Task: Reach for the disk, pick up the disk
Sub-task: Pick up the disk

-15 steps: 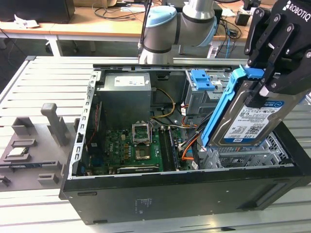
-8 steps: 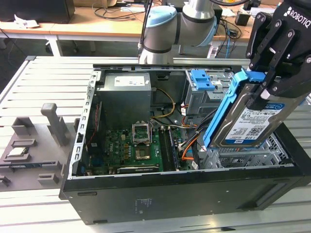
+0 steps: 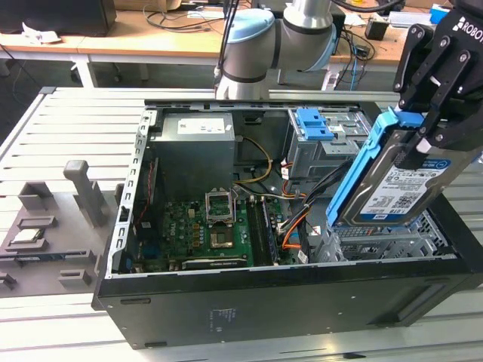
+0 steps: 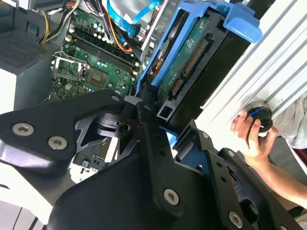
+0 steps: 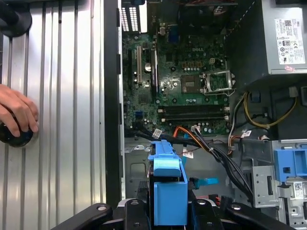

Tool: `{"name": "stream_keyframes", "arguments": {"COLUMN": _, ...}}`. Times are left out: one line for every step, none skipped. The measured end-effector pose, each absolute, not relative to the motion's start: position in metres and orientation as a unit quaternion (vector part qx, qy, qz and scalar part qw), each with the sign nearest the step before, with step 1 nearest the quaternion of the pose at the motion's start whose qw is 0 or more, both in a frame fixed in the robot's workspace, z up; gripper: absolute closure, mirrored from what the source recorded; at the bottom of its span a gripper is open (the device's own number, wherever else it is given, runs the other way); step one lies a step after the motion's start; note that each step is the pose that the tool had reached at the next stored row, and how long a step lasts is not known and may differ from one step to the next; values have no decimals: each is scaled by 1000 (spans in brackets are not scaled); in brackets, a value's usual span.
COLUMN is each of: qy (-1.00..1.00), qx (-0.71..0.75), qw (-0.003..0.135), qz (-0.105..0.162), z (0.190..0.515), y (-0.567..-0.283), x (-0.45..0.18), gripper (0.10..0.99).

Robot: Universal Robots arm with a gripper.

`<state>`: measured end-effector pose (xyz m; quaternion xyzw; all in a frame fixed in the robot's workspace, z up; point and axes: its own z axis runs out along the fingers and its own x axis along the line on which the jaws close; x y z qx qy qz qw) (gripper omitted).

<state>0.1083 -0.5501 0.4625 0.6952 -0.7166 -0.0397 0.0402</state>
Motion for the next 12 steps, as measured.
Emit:
{"name": "stream_keyframes", "arguments": {"qy": -716, "qx": 695, "qw": 41, "qz": -40, "z": 461, "y": -548, "x": 112, "gripper": 722}}
{"name": "stream_keyframes", "arguments": {"qy": -716, "qx": 695, "qw": 41, "qz": -41, "z": 459, "y": -547, "x": 116, "gripper": 722}}
{"name": "stream_keyframes", "arguments": {"qy": -716, "qx": 695, "qw": 41, "qz": -41, "z": 458, "y": -546, "x": 119, "gripper": 722}}
{"name": "stream_keyframes", "arguments": {"qy": -716, "qx": 696, "qw": 42, "qz": -41, "z": 457, "y": -546, "x": 121, "gripper": 722}}
{"name": "stream_keyframes", "arguments": {"qy": -716, "qx": 696, "qw": 42, "qz": -41, "z": 457, "y": -545, "x": 123, "gripper": 722}}
{"name": "stream_keyframes", "arguments": {"qy": -716, "qx": 696, "qw": 42, "qz": -41, "z": 456, "y": -545, "x": 124, "gripper": 722}}
{"name": "stream_keyframes", "arguments": {"qy": -716, "qx": 696, "qw": 42, "qz": -41, "z": 456, "y": -545, "x": 124, "gripper": 722}}
{"name": "stream_keyframes", "arguments": {"qy": -716, "qx": 695, "qw": 42, "qz": -41, "z": 456, "y": -545, "x": 124, "gripper": 722}}
{"name": "stream_keyframes", "arguments": {"qy": -716, "qx": 696, "qw": 42, "qz": -41, "z": 456, "y": -545, "x": 124, "gripper": 722}}
{"name": "stream_keyframes", "arguments": {"qy": -716, "qx": 696, "qw": 42, "qz": -41, "z": 456, "y": -545, "x": 124, "gripper": 722}}
{"name": "stream_keyframes", "arguments": {"qy": -716, "qx": 696, "qw": 42, "qz": -41, "z": 456, "y": -545, "x": 124, "gripper": 722}}
{"name": "stream_keyframes", "arguments": {"qy": -716, "qx": 696, "qw": 42, "qz": -41, "z": 456, "y": -545, "x": 124, "gripper": 722}}
